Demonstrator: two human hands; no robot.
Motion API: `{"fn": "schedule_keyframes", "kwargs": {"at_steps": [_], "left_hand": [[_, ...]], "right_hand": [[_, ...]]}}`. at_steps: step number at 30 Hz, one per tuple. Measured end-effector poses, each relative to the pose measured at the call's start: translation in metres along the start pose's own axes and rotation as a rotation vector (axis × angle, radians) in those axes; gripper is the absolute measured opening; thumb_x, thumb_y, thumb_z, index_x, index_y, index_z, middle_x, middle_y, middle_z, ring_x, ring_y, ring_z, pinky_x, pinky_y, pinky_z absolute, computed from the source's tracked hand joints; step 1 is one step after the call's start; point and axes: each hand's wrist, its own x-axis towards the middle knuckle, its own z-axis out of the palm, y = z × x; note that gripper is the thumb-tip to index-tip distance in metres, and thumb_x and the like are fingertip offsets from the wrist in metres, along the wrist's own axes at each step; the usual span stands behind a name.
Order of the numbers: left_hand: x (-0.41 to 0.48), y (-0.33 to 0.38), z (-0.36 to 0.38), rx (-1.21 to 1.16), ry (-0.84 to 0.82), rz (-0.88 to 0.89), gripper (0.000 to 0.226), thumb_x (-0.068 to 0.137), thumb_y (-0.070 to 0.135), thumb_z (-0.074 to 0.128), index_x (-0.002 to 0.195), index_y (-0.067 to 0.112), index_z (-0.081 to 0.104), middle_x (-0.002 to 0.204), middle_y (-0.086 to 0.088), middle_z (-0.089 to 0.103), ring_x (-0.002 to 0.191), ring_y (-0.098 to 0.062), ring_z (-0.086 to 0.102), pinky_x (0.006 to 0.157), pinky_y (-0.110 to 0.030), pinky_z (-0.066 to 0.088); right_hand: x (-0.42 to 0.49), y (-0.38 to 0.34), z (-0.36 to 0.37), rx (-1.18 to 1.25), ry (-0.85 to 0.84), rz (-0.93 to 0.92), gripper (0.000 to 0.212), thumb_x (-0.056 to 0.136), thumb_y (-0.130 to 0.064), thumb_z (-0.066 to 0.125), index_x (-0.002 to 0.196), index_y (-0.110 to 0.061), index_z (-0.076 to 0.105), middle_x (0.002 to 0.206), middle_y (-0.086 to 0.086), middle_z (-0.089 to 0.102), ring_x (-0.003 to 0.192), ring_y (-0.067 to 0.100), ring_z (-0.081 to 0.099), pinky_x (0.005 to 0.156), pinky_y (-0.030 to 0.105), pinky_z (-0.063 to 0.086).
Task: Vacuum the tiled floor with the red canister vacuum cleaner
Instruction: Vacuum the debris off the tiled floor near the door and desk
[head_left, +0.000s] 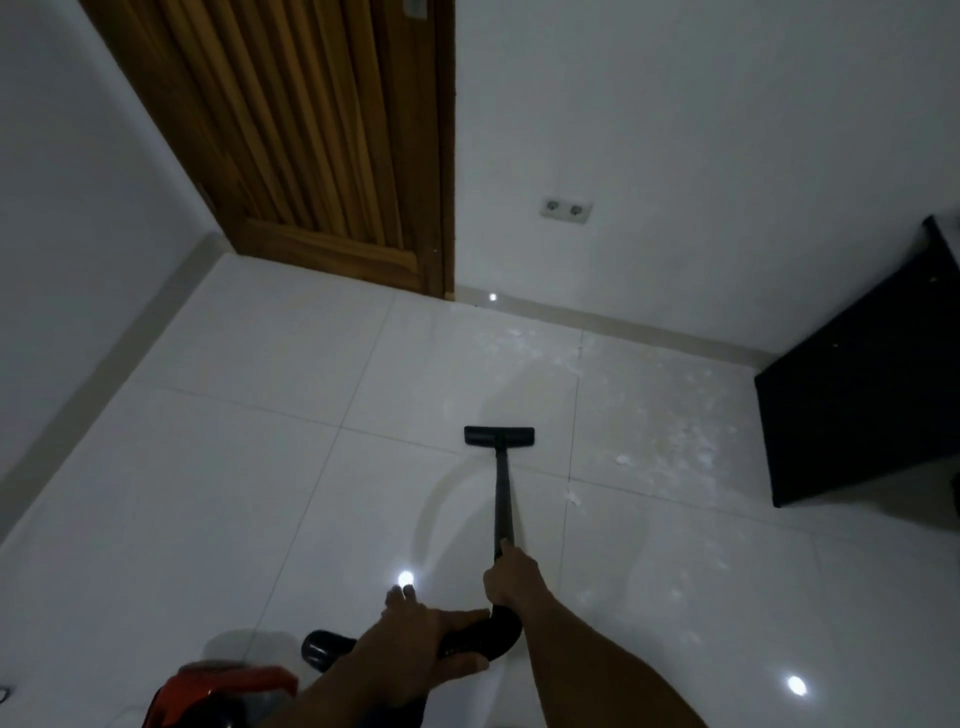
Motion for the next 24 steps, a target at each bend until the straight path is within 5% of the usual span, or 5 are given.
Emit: {"fn": "schedule_keyframes", "kwargs": {"at_steps": [4,8,13,19,24], "left_hand": [[0.017,-0.017,-0.054,-0.104,-0.017,0.036,0.063,0.091,0.069,0.049,0.149,0.049,0.034,0.131,0.008,0.063,0.108,0.004,0.054,0.091,-0.005,0.034],[0.025,-0.048,-0.092,-0.143,-0.053,0.07,0.075,0.076,0.089,0.038,0.145,0.059,0.031,0.134,0.025,0.058,0.113,0.009,0.056,0.099,-0.013,0.042],[0.033,-0.053,-0.138,-0.166,-0.024,0.12,0.063,0.082,0.079,0.043,0.141,0.059,0.029,0.12,0.036,0.048,0.089,0.037,0.042,0.089,0.003,0.032],[0.052,-0.059,-0.152,-0.114,-0.029,0.162,0.057,0.085,0.079,0.047,0.138,0.065,0.033,0.123,0.017,0.068,0.102,0.006,0.063,0.092,-0.014,0.049],[0.063,-0.062,-0.164,-0.165,-0.023,0.168,0.058,0.087,0.079,0.045,0.142,0.065,0.032,0.117,0.017,0.071,0.096,0.004,0.066,0.09,-0.024,0.053]], "right_hand": [[0.027,-0.049,-0.007,0.022,0.071,0.012,0.057,0.098,-0.011,0.044,0.152,-0.011,0.027,0.144,0.012,0.046,0.126,0.026,0.052,0.093,0.025,0.044],[0.04,-0.087,-0.007,0.097,0.114,0.06,0.065,0.097,-0.014,0.045,0.156,-0.016,0.019,0.143,0.015,0.048,0.124,0.028,0.053,0.097,0.031,0.047],[0.056,-0.116,-0.024,0.135,0.128,0.122,0.061,0.095,-0.015,0.046,0.152,-0.013,0.025,0.139,0.016,0.051,0.119,0.028,0.056,0.088,0.029,0.048],[0.066,-0.123,-0.037,0.098,0.069,0.129,0.055,0.098,-0.013,0.044,0.15,-0.01,0.028,0.141,0.013,0.048,0.121,0.025,0.054,0.078,0.021,0.04],[0.086,-0.142,-0.042,0.056,0.008,0.082,0.065,0.095,-0.017,0.046,0.154,-0.014,0.021,0.143,0.011,0.046,0.122,0.026,0.052,0.088,0.025,0.045]]}}
